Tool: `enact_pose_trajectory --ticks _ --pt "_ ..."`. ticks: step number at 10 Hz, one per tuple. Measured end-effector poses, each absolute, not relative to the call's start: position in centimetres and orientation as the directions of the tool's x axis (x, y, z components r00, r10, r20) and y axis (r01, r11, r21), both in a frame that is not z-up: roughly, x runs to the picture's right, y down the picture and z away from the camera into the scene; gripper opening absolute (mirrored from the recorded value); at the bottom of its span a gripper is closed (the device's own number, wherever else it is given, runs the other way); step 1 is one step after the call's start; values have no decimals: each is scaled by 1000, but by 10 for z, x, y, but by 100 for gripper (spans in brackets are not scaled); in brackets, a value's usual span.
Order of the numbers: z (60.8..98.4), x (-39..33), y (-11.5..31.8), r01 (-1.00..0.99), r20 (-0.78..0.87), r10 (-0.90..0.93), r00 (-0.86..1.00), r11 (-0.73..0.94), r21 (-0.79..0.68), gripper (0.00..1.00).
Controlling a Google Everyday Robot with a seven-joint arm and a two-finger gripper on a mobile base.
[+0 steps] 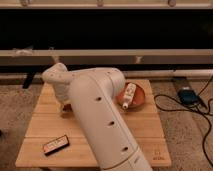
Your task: Place the pepper on the white sponge
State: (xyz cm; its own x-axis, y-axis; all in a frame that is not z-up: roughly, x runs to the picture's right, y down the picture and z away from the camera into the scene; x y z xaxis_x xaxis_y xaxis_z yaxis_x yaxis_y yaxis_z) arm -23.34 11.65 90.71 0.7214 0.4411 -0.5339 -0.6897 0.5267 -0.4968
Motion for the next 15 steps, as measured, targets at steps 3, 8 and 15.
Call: enact_pose_trajectory --ticks 3,8,15 --pt "906 -231 125 -682 -539 424 728 530 -504 61" --pt "869 -244 141 -635 -504 390 771 539 -554 10" --pt "800 -205 166 -663 -506 429 748 506 -552 0"
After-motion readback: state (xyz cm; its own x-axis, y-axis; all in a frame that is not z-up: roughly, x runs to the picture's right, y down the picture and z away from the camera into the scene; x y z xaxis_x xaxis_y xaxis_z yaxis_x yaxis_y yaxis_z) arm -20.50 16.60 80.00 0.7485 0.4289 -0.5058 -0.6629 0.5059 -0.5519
